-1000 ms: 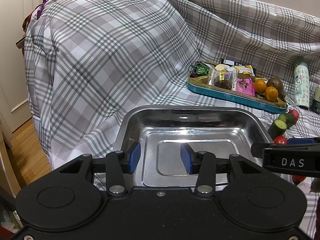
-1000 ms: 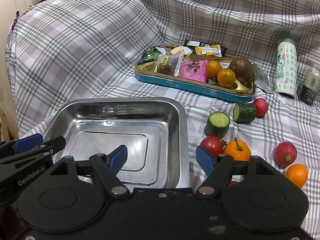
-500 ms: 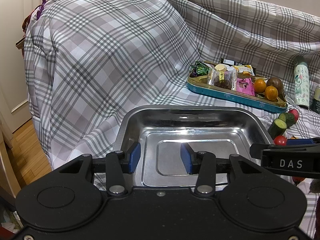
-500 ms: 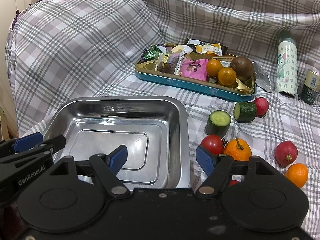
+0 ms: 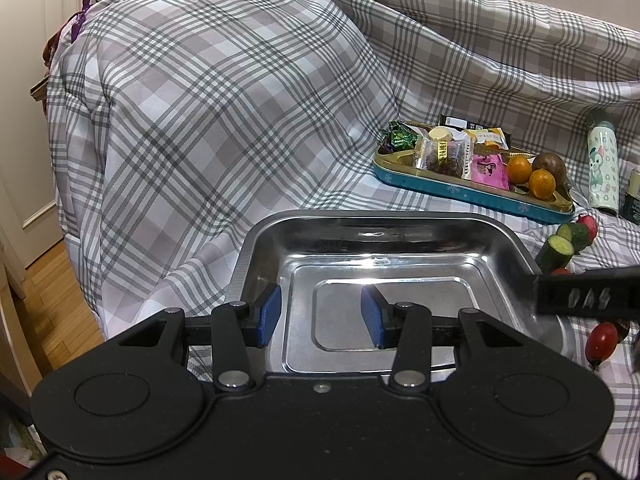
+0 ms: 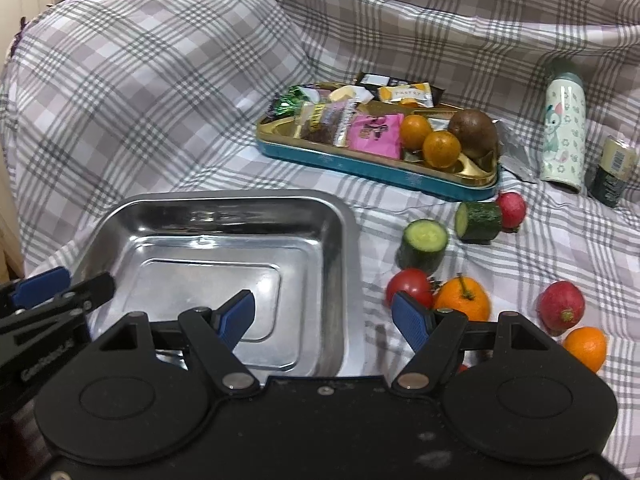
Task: Organize fruits
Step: 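Grasp the red tomato with the left tool while the right tool grasps a red radish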
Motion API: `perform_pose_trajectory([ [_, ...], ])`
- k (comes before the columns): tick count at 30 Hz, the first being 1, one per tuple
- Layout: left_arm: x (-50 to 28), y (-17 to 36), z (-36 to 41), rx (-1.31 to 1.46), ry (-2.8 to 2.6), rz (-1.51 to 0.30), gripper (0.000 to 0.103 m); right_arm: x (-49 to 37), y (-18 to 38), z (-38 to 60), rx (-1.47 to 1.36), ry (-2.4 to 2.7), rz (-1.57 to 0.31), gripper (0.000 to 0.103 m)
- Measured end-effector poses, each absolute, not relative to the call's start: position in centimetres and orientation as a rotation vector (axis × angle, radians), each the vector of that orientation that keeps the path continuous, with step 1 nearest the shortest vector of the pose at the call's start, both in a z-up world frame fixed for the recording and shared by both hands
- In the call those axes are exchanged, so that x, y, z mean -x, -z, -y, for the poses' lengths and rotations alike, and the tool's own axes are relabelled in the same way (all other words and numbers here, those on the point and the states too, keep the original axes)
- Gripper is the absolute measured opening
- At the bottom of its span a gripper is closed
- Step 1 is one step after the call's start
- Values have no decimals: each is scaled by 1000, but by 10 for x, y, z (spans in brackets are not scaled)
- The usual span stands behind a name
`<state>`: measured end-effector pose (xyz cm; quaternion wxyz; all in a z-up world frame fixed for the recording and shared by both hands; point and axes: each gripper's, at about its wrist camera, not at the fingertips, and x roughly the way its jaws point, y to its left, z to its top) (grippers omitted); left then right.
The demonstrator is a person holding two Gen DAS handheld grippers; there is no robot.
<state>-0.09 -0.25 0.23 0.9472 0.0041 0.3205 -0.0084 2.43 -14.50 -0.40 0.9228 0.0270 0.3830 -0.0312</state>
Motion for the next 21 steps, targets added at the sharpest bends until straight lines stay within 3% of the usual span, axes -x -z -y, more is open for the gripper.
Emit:
perform_pose_trajectory([
  [13,-3,-5,13,-49,61,-710,52,-46,-16,227,-150,224,-832,77],
  [21,4,-22,61,-34,160,-752,52,-49,-19,278,-139,211,-861,77],
])
